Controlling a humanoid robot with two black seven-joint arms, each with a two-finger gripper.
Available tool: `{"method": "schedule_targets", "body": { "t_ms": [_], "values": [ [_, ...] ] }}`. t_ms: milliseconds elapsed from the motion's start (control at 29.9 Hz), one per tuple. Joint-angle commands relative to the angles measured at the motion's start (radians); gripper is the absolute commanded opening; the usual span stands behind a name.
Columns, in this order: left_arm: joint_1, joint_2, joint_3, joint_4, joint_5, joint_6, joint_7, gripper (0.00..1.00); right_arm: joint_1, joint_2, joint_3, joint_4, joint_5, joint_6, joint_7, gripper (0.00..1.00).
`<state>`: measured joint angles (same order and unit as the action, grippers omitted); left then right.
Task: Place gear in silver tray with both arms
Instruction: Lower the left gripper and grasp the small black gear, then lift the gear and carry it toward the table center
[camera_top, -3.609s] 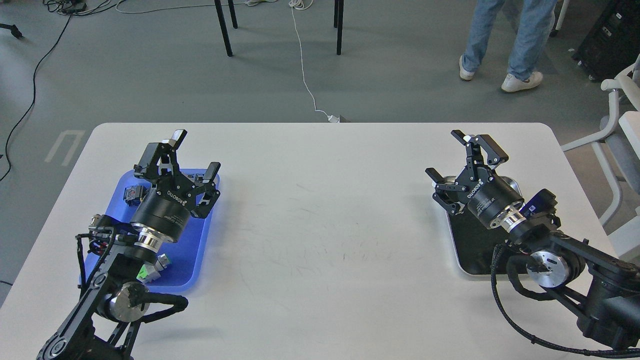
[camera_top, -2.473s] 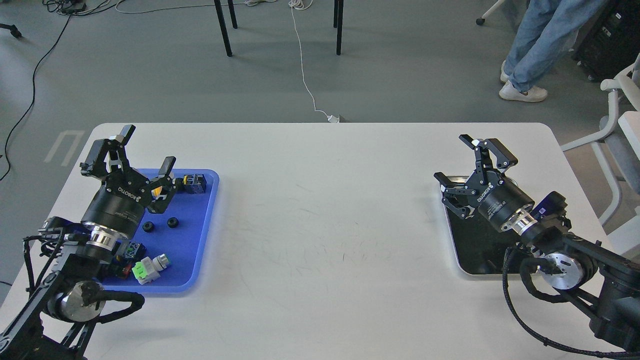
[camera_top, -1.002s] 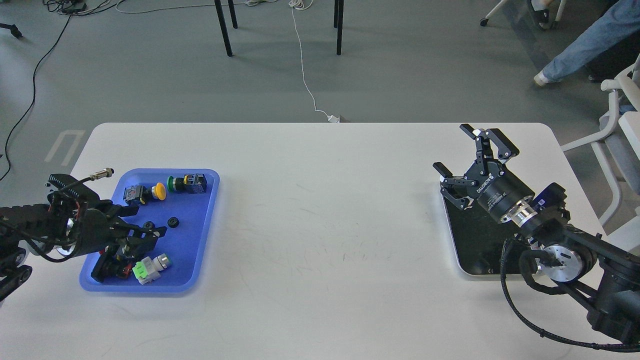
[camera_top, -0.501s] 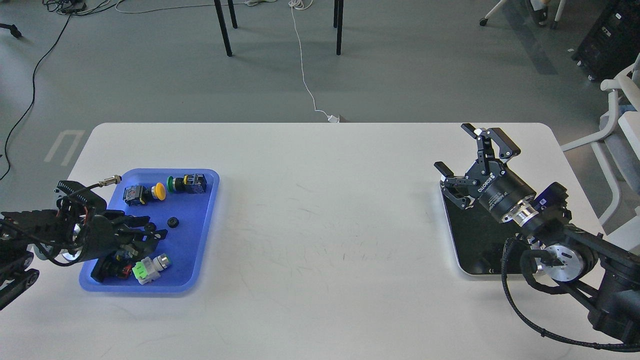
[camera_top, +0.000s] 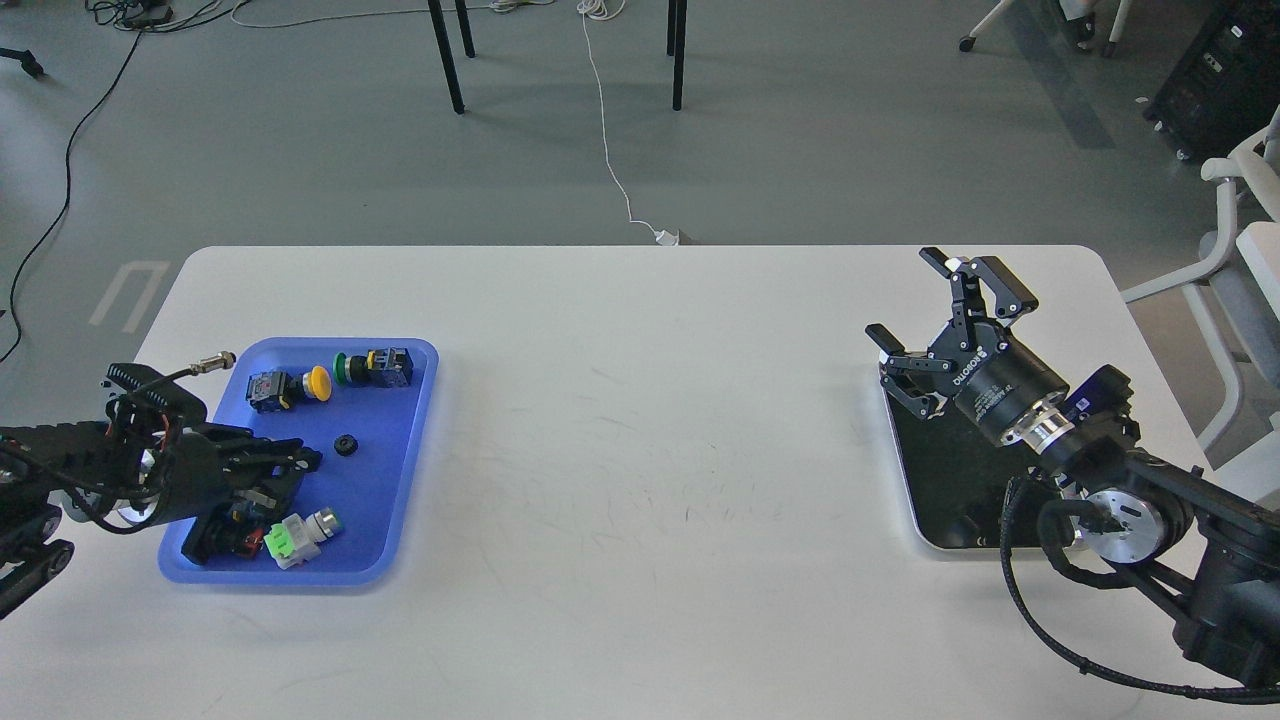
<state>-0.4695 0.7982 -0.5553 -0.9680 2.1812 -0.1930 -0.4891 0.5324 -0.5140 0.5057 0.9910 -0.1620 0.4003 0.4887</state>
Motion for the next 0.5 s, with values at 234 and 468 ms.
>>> {"method": "schedule_targets", "body": {
  "t_ms": [234,468],
  "values": [
    [-0.095,0.003,-0.003,-0.018,0.000,-0.005,0.000,0.19,0.003,-0.003,0.002,0.002,0.001,-0.001,0.000,0.99],
    [-0.167,0.027,-0.003,-0.202,-0.020,-0.049,0.000,0.19,0.014,-0.003,0.001,-0.009,-0.001,-0.005,0.000,0.99]
  ]
}}
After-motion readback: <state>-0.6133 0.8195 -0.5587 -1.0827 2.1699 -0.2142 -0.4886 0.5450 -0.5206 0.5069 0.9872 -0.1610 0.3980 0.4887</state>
